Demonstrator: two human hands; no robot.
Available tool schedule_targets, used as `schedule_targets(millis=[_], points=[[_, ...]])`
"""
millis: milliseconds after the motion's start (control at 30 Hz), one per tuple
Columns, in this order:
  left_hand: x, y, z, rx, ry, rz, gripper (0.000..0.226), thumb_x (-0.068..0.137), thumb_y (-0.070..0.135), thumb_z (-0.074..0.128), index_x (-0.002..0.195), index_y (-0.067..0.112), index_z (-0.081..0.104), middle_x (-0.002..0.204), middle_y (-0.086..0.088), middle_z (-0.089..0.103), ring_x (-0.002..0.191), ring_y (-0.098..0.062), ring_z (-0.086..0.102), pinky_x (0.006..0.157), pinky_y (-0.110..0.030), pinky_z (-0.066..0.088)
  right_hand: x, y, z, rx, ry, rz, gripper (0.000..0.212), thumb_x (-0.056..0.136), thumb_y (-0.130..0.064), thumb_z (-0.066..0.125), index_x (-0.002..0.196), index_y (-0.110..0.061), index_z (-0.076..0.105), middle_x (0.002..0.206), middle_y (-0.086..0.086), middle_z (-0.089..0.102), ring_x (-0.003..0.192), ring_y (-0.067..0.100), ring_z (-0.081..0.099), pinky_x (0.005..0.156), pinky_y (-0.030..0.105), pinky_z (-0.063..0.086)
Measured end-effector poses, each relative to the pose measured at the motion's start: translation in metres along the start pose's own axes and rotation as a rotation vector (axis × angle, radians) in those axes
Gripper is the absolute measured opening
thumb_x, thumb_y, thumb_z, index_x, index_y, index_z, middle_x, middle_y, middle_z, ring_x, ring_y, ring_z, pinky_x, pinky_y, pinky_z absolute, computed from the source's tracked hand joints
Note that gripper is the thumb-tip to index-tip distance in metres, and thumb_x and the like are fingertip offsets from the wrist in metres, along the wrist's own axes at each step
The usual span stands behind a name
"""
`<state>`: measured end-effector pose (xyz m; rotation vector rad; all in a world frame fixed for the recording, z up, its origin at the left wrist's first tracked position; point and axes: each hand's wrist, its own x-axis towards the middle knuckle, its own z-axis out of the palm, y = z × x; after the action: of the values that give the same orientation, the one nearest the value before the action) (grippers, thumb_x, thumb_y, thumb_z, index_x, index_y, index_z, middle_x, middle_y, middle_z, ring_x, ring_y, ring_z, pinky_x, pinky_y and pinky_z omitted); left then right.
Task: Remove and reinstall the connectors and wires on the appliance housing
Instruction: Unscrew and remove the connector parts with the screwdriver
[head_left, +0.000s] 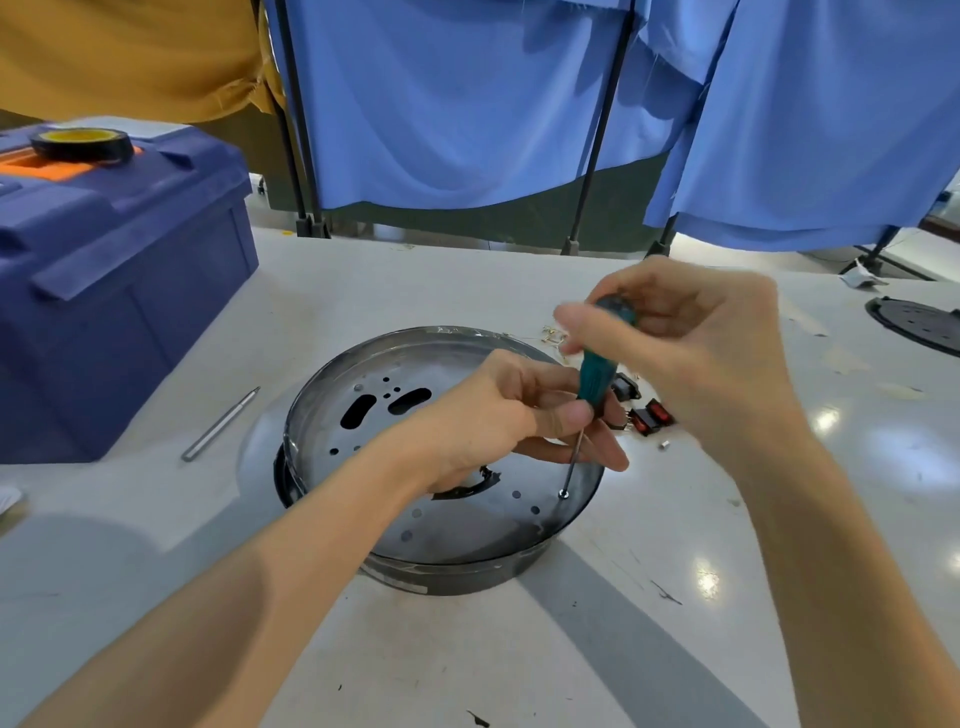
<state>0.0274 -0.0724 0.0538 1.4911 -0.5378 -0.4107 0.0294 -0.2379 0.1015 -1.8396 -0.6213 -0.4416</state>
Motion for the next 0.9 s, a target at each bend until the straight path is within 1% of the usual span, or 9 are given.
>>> schedule_targets(millis=[67, 133, 200, 267, 333, 400, 600, 733, 900], points=[[0.001, 0.000, -0.002, 0.008, -0.020, -0.012, 0.019, 0.099, 0.007, 0.050, 0.103, 0.010, 0.068, 0.097, -0.018, 0.073, 0.101, -0.028, 0.069, 0.094, -0.038, 0.053, 0.017, 0.000, -0.003, 0.236, -0.177, 0.058, 0.038, 0.086, -0.046, 0.065, 0.075, -0.010, 0.071, 0.071, 0.007, 0.073, 0.071, 0.029, 0.073, 0.070, 0.041, 0.060], [0.003, 0.000, -0.003, 0.025, -0.046, -0.023, 0.018, 0.099, 0.008, 0.050, 0.105, 0.010, 0.067, 0.098, -0.017, 0.073, 0.102, -0.028, 0.069, 0.096, -0.041, 0.052, 0.031, -0.001, 0.002, 0.504, -0.344, 0.203, 0.055, 0.092, -0.053, 0.050, 0.060, -0.011, 0.065, 0.056, 0.010, 0.066, 0.057, 0.030, 0.068, 0.062, 0.037, 0.058], [0.004, -0.001, -0.004, 0.016, -0.046, -0.021, 0.016, 0.097, 0.008, 0.054, 0.103, 0.009, 0.069, 0.099, -0.017, 0.073, 0.102, -0.028, 0.069, 0.096, -0.041, 0.052, 0.037, 0.002, 0.011, 0.684, -0.469, 0.320, 0.063, 0.096, -0.049, 0.044, 0.044, -0.014, 0.051, 0.037, 0.004, 0.048, 0.032, 0.022, 0.050, 0.040, 0.026, 0.042], [0.002, -0.003, -0.006, 0.032, 0.033, -0.033, 0.016, 0.088, 0.004, 0.066, 0.100, 0.012, 0.072, 0.092, -0.009, 0.075, 0.094, -0.021, 0.070, 0.085, -0.030, 0.056, 0.039, 0.008, 0.015, 0.813, -0.525, 0.368, 0.064, 0.098, -0.036, 0.045, 0.038, -0.015, 0.040, 0.028, -0.001, 0.031, 0.020, 0.015, 0.026, 0.031, 0.018, 0.022], [0.000, -0.007, -0.007, 0.224, 0.129, -0.055, 0.022, 0.075, 0.002, 0.078, 0.089, 0.018, 0.075, 0.078, 0.004, 0.073, 0.076, -0.012, 0.066, 0.065, -0.018, 0.052, 0.037, 0.012, 0.011, 0.877, -0.495, 0.370, 0.065, 0.101, -0.026, 0.042, 0.037, -0.014, 0.036, 0.027, -0.002, 0.025, 0.020, 0.014, 0.014, 0.032, 0.012, 0.014], [0.001, -0.012, -0.004, 0.382, 0.122, -0.108, 0.022, 0.067, 0.001, 0.083, 0.080, 0.016, 0.075, 0.067, 0.005, 0.067, 0.062, -0.012, 0.057, 0.053, -0.020, 0.046, 0.032, 0.010, 0.007, 0.892, -0.456, 0.356, 0.067, 0.102, -0.023, 0.039, 0.036, -0.013, 0.034, 0.027, -0.001, 0.023, 0.021, 0.014, 0.011, 0.034, 0.012, 0.011], [0.009, -0.016, 0.007, 0.638, 0.101, -0.225, 0.023, 0.064, -0.007, 0.081, 0.066, 0.013, 0.069, 0.049, 0.011, 0.059, 0.045, 0.002, 0.051, 0.048, -0.009, 0.037, 0.019, -0.001, 0.015, 0.784, -0.277, 0.297, 0.067, 0.103, -0.019, 0.038, 0.036, -0.013, 0.031, 0.028, -0.003, 0.024, 0.024, 0.009, 0.012, 0.038, 0.012, 0.013], [0.010, -0.020, 0.010, 0.699, 0.157, -0.194, 0.032, 0.069, -0.008, 0.077, 0.057, 0.017, 0.062, 0.064, -0.003, 0.068, 0.049, -0.002, 0.052, 0.051, -0.014, 0.041, 0.016, -0.006, 0.023, 0.701, -0.067, 0.281, 0.065, 0.103, -0.016, 0.039, 0.039, -0.011, 0.028, 0.029, 0.000, 0.022, 0.025, 0.009, 0.014, 0.039, 0.012, 0.016], [0.013, -0.021, 0.012, 0.869, 0.204, -0.145, 0.039, 0.067, 0.007, 0.085, 0.050, 0.023, 0.054, 0.057, 0.012, 0.054, 0.054, -0.001, 0.048, 0.060, -0.019, 0.045, 0.013, -0.010, 0.042, 0.515, 0.195, 0.240, 0.061, 0.101, -0.014, 0.040, 0.042, -0.010, 0.027, 0.031, 0.000, 0.025, 0.026, 0.014, 0.017, 0.040, 0.014, 0.020]])
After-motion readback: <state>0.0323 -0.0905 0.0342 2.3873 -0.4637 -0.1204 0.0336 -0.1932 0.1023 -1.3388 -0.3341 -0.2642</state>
